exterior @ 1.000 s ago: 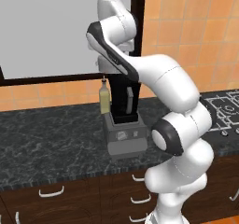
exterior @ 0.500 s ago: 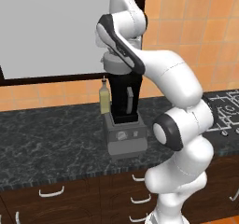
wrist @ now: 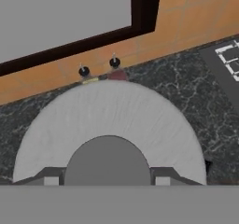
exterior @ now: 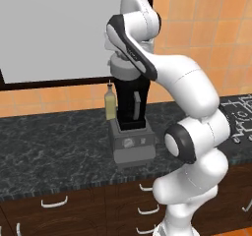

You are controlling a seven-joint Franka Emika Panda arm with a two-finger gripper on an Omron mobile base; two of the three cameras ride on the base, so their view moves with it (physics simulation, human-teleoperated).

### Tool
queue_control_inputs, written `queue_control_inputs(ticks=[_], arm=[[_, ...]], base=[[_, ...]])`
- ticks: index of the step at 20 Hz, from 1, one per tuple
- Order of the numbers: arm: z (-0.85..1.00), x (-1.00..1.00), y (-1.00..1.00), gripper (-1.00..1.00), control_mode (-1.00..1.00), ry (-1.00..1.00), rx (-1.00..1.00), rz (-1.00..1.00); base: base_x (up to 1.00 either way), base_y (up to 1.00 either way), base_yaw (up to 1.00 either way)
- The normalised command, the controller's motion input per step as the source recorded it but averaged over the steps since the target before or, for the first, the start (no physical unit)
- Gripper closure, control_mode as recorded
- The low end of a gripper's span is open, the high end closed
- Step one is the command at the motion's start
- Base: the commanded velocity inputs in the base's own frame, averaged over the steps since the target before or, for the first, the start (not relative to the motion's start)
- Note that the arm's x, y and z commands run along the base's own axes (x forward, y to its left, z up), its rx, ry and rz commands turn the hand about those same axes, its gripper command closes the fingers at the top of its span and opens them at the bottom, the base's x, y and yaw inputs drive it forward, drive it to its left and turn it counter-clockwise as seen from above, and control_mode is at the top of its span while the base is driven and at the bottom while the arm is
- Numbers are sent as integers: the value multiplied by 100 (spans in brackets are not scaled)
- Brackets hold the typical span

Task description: Close the lid blender by securely placing the lid on top.

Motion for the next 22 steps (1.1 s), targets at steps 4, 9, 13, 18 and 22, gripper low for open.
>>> queue_control_inputs(ticks=[4,9,13,18,22], arm=[[0,-23,-28,100,-100,0,2,0],[2,-23,-10,100,-100,0,0,0],[14,-22,-23,100,-100,3,0,0],[28,-1,2,100,-100,12,0,0],[4,-3,7,100,-100,19,-10,1]], base=[[0,0,0],[0,0,0],[0,0,0],[0,0,0],[0,0,0]])
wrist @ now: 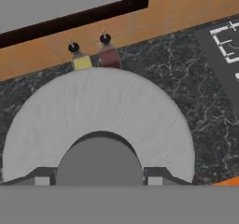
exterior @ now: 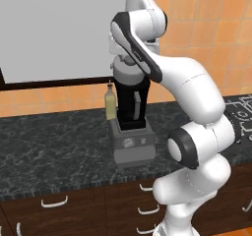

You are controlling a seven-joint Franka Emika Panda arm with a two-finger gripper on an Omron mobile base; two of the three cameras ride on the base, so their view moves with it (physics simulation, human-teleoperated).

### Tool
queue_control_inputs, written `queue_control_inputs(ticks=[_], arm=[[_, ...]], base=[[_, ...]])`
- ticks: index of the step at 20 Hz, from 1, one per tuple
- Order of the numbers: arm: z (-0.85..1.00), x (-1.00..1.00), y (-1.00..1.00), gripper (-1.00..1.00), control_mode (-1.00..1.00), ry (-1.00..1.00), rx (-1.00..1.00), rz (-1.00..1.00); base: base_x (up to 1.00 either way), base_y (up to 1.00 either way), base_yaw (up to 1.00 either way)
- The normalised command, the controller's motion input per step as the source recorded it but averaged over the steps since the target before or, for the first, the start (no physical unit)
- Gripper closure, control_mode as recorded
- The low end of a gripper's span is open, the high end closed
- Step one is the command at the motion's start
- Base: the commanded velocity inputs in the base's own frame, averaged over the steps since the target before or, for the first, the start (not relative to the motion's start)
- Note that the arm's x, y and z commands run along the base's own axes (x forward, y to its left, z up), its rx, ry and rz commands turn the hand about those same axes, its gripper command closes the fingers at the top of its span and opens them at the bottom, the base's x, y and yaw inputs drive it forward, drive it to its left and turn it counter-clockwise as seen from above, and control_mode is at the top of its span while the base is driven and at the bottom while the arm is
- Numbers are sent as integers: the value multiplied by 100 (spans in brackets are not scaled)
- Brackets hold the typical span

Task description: Close the lid blender by securely placing the lid on top.

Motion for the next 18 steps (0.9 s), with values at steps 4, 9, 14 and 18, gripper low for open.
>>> queue_control_inputs(ticks=[4,9,14,18], arm=[[0,-14,-3,100,-100,17,-10,4],[9,-49,-26,100,-100,11,0,5],[0,-6,1,100,-100,0,0,0],[0,7,10,100,-100,-6,1,0]], base=[[0,0,0],[0,0,0],[0,0,0],[0,0,0]])
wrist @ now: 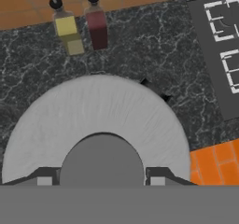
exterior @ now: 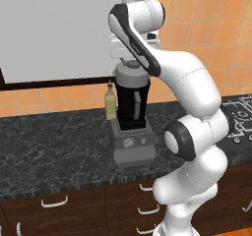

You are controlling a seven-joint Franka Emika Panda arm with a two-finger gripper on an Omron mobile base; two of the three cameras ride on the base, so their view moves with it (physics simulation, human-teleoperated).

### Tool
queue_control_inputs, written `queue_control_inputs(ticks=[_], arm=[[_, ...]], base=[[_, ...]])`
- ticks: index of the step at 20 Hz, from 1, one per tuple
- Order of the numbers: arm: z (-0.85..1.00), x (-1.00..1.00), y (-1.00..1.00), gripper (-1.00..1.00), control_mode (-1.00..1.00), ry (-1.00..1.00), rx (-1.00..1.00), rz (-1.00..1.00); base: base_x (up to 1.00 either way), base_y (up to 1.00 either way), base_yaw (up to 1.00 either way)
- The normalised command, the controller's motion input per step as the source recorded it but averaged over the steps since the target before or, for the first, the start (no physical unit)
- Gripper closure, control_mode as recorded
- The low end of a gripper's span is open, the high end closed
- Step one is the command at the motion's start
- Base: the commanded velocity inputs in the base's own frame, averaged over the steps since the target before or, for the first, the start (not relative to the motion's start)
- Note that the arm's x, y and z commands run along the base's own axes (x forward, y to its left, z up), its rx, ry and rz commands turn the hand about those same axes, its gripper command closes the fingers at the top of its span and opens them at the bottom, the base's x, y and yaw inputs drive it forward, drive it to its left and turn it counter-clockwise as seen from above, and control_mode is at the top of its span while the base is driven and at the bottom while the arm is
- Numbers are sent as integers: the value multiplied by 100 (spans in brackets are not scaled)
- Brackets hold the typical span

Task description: Close the lid blender by securely placing the lid on top.

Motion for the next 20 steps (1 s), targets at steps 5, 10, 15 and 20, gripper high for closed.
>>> queue_control_inputs(ticks=[5,10,15,20], arm=[[-15,-2,-3,100,-100,-3,-1,0],[-10,-1,-2,100,-100,0,-1,0],[17,-7,0,-100,-100,-2,7,0],[36,-8,-1,-100,-100,-6,17,0]], base=[[0,0,0],[0,0,0],[0,0,0],[0,0,0]])
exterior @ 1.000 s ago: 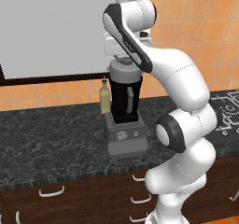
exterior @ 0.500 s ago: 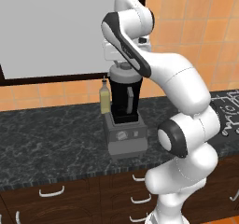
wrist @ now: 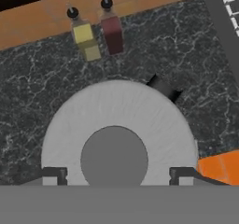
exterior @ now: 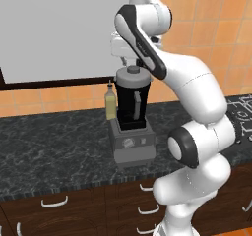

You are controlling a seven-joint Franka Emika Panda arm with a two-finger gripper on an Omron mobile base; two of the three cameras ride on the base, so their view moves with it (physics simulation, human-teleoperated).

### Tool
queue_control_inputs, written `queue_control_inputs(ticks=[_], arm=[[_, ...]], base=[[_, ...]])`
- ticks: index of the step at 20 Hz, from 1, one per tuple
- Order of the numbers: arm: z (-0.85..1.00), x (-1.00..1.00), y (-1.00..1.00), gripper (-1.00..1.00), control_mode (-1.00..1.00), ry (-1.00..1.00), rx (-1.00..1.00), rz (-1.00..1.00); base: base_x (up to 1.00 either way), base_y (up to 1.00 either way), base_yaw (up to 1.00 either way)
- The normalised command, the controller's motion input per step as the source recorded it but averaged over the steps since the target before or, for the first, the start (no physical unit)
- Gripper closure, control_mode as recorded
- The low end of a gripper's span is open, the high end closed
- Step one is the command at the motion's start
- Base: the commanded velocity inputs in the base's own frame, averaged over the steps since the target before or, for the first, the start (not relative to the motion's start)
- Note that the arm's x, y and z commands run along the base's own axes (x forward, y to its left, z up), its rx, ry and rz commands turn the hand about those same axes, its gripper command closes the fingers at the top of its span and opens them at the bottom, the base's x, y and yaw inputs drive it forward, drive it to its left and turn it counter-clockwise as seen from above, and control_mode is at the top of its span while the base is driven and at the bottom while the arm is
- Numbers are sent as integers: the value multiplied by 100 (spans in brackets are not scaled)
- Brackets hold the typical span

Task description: Close the lid blender by securely placing the lid on top.

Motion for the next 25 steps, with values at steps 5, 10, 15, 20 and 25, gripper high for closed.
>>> queue_control_inputs(ticks=[5,10,15,20,25], arm=[[23,-59,-53,-100,-100,-12,20,0],[-25,-100,-100,-100,-100,-26,15,0],[-100,-100,-100,-100,-100,-7,9,0],[-100,-98,-100,-100,-100,-2,7,0],[-14,-72,-95,-100,-100,-34,45,-3]], base=[[0,0,0],[0,0,0],[0,0,0],[0,0,0],[0,0,0]])
